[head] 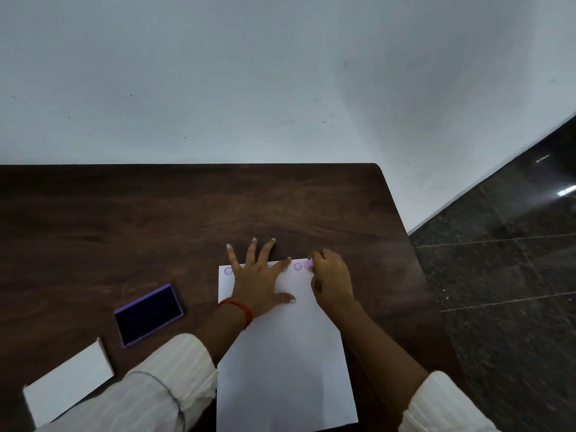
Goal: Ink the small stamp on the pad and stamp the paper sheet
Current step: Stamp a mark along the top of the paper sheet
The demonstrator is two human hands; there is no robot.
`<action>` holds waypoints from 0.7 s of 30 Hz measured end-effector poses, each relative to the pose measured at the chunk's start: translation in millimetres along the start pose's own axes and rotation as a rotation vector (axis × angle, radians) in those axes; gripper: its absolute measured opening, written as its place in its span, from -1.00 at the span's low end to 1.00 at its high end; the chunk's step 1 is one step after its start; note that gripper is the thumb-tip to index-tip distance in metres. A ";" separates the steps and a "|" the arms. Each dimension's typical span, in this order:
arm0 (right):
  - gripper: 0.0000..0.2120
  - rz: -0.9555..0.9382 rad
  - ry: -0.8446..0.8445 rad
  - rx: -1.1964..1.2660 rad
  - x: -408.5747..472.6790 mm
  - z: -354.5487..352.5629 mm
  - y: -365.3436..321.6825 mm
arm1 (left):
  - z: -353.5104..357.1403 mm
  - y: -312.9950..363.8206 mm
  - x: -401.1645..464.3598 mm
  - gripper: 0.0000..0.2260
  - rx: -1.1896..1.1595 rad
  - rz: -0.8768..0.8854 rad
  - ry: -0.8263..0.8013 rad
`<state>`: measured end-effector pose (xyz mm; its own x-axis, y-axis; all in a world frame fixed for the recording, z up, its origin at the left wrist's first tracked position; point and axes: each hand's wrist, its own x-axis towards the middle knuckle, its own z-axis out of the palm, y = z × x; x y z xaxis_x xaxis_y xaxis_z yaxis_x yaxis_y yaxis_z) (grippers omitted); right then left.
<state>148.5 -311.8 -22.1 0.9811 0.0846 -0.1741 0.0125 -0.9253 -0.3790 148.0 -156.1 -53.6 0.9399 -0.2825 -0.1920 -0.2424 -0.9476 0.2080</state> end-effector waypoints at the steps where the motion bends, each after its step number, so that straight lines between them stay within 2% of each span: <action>1: -0.74 -0.002 -0.003 -0.002 0.2 -0.6 0.4 | 0.2 -0.1 -0.1 -0.31 -0.003 0.000 0.002; 7: -0.78 -0.099 -0.043 -0.024 3.7 -8.2 8.2 | 0.1 -0.1 1.0 -0.30 0.001 -0.004 -0.001; 21: -0.76 -0.141 0.016 -0.022 3.7 -0.9 10.9 | -3.2 2.3 -0.7 -0.31 -0.002 -0.014 -0.033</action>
<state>152.4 -321.9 -26.1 0.9723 0.2082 -0.1060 0.1542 -0.9128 -0.3782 147.6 -157.6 -50.0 0.9347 -0.2743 -0.2260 -0.2289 -0.9511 0.2074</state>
